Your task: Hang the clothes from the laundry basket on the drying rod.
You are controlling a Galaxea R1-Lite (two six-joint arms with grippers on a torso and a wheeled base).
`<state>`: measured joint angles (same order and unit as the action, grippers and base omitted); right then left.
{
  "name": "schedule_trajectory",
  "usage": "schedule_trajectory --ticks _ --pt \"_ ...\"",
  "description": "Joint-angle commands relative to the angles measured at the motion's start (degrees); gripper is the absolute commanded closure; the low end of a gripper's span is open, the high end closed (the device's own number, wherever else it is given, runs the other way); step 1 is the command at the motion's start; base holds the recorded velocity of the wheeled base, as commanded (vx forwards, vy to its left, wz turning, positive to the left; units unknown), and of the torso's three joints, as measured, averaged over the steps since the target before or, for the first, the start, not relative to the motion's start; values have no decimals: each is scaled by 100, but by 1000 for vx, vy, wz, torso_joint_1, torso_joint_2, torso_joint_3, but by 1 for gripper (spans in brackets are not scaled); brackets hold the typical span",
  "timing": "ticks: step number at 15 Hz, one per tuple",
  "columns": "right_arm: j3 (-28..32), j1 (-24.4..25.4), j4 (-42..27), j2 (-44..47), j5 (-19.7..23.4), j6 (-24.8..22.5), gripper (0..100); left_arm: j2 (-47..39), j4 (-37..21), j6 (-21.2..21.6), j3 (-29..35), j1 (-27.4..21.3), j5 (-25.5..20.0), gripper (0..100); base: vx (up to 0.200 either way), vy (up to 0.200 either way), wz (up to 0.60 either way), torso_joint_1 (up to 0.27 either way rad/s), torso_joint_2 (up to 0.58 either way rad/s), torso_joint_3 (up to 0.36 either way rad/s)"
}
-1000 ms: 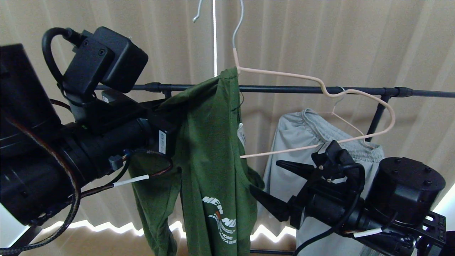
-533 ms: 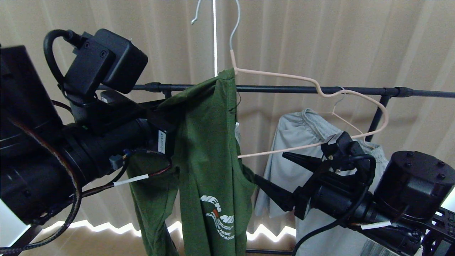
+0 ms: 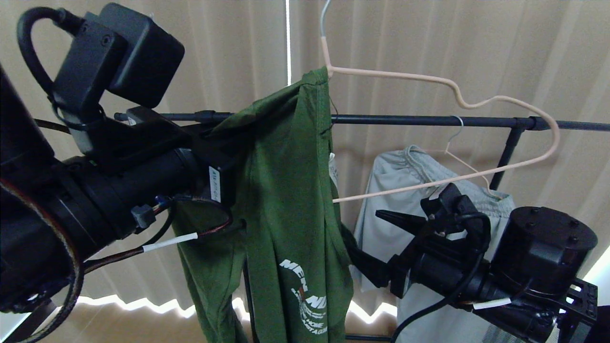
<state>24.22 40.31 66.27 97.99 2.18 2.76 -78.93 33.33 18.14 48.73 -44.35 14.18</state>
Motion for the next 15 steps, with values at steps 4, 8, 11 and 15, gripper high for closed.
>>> schedule_trajectory --ticks 4,8,11,15 --pt "-322 -15 -17 -254 -7 -29 100 -26 -2 58 23 251 -3 100 0 0 0 0 0 0" --pt "-594 -709 -53 -720 -16 -73 100 -34 -19 322 -214 638 -3 100 0 0 0 0 0 0" --pt "-621 -1254 -53 -895 -7 -205 100 -43 -11 937 -522 893 -3 100 0 0 0 0 0 0" --pt "-585 -1579 -44 -931 2 -205 100 -26 -11 1245 -777 1060 32 100 0 0 0 0 0 0"
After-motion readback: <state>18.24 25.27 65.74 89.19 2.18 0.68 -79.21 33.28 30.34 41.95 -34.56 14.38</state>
